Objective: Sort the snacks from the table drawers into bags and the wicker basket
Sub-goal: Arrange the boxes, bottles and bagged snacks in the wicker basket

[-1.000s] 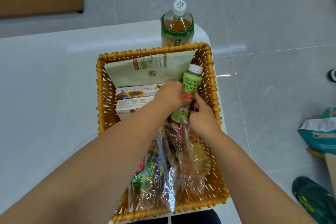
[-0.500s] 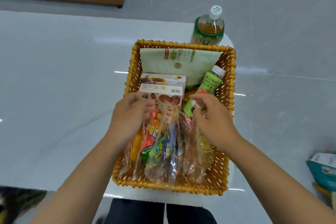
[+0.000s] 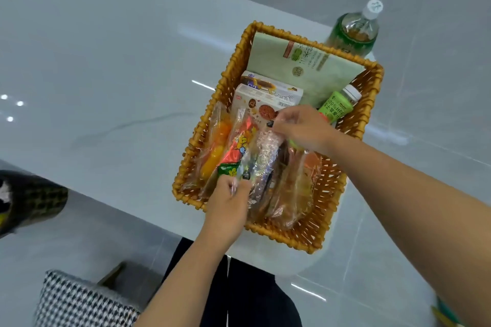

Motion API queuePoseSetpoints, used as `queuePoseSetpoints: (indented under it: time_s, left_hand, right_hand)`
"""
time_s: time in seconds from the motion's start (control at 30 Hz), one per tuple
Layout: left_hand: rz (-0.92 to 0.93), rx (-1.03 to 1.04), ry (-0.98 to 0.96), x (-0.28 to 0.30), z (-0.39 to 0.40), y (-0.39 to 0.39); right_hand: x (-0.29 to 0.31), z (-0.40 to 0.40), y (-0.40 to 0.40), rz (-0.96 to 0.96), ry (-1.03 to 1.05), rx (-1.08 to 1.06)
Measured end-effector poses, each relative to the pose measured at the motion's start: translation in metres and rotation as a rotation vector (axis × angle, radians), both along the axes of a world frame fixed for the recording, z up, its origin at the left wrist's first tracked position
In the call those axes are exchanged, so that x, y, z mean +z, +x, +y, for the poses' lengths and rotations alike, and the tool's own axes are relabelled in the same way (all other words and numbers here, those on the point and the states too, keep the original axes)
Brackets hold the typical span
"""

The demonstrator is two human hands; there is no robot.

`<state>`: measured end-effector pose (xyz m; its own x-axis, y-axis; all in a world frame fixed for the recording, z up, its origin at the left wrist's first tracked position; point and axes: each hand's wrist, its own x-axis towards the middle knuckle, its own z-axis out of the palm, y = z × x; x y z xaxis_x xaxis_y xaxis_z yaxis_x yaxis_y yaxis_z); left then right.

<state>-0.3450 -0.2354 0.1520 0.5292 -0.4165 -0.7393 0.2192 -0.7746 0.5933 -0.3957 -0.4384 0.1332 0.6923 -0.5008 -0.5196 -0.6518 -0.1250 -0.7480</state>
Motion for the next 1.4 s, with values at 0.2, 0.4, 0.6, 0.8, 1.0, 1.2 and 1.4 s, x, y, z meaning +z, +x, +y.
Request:
queuePoseSetpoints:
  time_s: [0.2,0.4,0.6,0.8,1.0,1.2,1.4]
  left_hand:
    - [0.075,-0.054,-0.074,-0.003,-0.001,-0.007]
    - [0.024,-0.084,-0.037,-0.018,-0.005,-0.010]
    - [-0.114,-0.163,0.112,-0.025,-0.024,-0.014]
    - [-0.336,-0.493,0.371,-0.040,-0.037,-0.016]
    - [-0.426,-0.673,0.442,-0.036,-0.039,-0.015]
    - [-0.705,-1.000,0.280,-0.016,-0.037,-0.016]
    - [-0.264,-0.602,0.022,-0.011,-0.030,-0.011]
  right_hand:
    - [-0.024,0.008,-0.016,-0.116,-0.137,-0.117]
    - [-0.034,-0.003,-0.037,-0.153,-0.294,-0.117]
    - [-0.036,-0.007,-0.035,-0.013,-0.411,-0.029]
    - [-0.037,-0.011,-0.007,0.265,-0.329,0.077]
    - [-0.036,-0.016,0.007,0.470,-0.224,0.121]
    - [-0.039,0.003,0.024,0.427,-0.125,-0.237]
    - [-0.035,0.011,0.035,0.384,-0.099,-0.298]
